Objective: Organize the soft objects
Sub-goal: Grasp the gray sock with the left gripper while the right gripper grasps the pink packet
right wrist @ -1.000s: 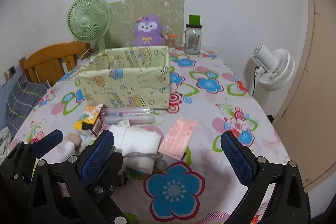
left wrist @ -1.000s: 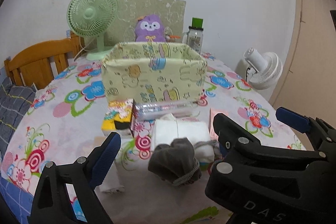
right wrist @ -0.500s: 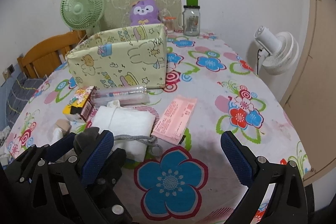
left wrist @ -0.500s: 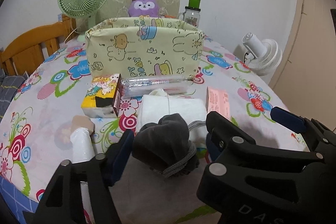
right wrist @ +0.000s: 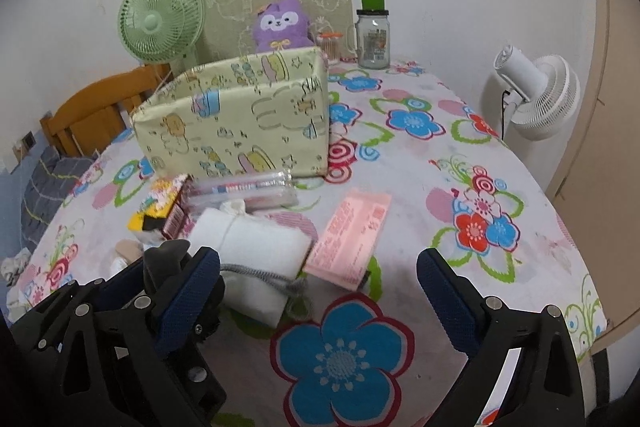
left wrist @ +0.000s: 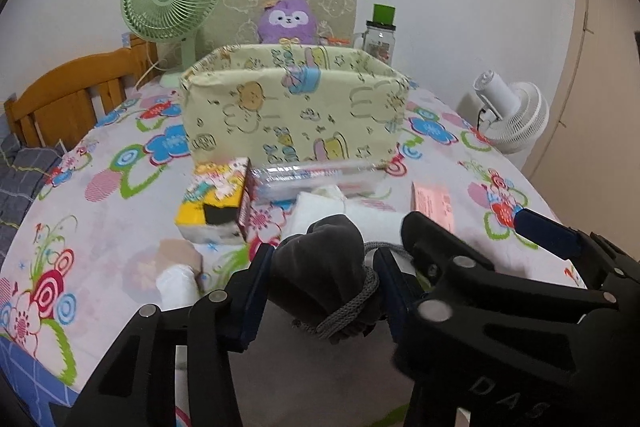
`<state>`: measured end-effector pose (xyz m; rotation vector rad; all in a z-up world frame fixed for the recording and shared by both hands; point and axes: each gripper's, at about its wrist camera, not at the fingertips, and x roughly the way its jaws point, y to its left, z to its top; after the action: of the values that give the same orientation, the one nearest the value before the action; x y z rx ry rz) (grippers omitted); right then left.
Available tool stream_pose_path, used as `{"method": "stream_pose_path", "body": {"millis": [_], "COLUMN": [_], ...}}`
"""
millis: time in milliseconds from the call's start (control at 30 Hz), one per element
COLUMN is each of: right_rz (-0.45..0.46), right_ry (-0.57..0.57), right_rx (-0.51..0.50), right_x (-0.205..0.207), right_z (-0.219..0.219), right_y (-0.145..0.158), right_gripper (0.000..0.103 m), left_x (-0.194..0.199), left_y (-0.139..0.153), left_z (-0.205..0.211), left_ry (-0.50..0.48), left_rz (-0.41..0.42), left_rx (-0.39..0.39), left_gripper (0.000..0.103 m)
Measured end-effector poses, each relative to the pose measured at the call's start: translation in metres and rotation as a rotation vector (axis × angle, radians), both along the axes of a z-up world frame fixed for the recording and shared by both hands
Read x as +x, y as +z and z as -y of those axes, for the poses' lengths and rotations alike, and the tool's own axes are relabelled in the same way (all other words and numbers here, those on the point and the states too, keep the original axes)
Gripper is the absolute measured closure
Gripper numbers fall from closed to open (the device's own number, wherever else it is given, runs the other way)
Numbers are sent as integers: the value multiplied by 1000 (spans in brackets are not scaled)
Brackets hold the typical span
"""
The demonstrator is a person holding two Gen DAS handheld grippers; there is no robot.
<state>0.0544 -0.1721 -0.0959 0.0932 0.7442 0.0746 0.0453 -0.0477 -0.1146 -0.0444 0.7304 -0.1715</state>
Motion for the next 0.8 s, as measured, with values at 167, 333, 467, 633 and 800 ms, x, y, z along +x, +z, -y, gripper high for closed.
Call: {"method": "stream_pose_path", "body": {"millis": [167, 333, 467, 633, 800], "right_rz": [-4, -48, -81, -119, -150], "right_ry": [-7, -19, -38, -70, -89], "right_rx": [25, 35, 33, 38, 43], "right_x": [9, 24, 33, 48, 58], "right_z": [2, 4, 7, 15, 19], "right_y": [2, -6, -15, -23, -31], "right_gripper": [9, 20, 26, 27, 31], "left_x": [13, 25, 30, 39, 49], "left_y": [2, -2, -6, -6, -9], "left_z": [-5, 5, 13, 21, 26], "left_ry": [24, 26, 17, 3, -36], "left_rz": [-15, -38, -44, -68, -87], "left_rx": [0, 70, 111, 159, 169], "left_gripper": [51, 51, 51, 52, 52]}}
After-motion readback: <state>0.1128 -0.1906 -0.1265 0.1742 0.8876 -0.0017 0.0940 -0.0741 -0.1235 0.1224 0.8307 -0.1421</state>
